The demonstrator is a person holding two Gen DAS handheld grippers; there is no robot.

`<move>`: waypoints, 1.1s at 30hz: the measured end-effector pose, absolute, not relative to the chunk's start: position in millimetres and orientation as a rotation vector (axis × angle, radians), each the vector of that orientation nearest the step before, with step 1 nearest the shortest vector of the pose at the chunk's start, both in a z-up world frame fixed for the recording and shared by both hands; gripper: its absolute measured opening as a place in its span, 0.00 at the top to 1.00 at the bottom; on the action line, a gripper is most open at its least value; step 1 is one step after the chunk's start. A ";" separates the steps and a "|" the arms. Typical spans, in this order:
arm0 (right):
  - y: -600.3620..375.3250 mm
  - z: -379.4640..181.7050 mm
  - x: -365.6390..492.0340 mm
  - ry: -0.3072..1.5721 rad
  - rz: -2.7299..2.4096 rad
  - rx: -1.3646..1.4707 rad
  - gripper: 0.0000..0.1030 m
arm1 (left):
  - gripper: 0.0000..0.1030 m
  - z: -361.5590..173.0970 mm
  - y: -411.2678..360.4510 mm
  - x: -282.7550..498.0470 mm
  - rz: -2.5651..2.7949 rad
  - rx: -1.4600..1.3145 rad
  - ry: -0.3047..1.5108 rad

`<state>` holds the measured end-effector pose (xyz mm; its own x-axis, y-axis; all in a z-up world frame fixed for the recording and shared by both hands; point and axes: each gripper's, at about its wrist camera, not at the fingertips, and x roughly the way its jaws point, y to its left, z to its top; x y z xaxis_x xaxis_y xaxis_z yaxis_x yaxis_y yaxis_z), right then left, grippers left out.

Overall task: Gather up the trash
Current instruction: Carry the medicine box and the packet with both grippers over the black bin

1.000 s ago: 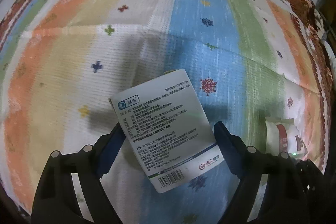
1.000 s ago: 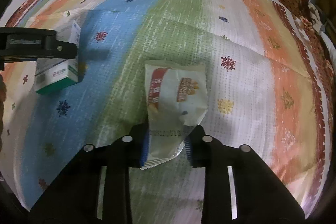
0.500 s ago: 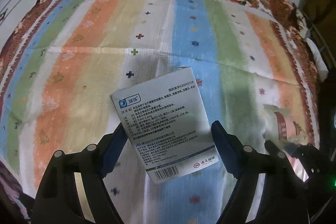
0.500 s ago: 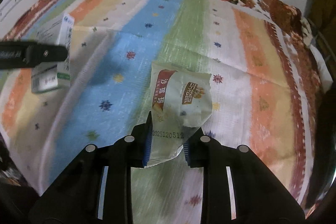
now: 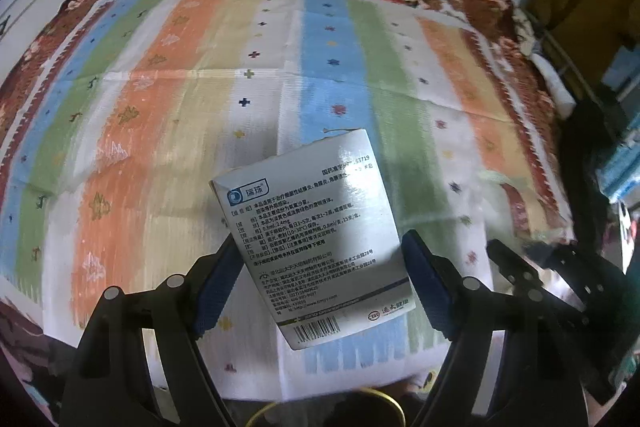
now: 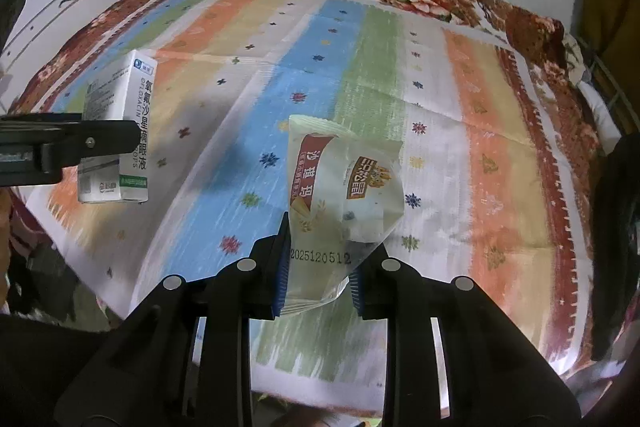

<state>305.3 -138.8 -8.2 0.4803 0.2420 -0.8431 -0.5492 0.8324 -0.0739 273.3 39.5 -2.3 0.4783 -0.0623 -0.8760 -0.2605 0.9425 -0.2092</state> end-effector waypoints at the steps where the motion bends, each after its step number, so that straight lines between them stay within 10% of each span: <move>1: -140.5 -5.2 297.9 0.952 0.500 -0.362 0.78 | 0.24 0.7 38.2 266.4 0.114 -0.338 1.063; 33: -196.5 5.0 134.5 0.990 0.627 -0.117 0.77 | 0.24 21.8 11.6 82.0 -0.111 -0.336 0.901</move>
<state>134.5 -196.5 5.0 0.3894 0.4401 -0.8092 -0.5431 0.8192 0.1842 82.0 11.6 21.8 0.6194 -0.2340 -0.7494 -0.0458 0.9422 -0.3320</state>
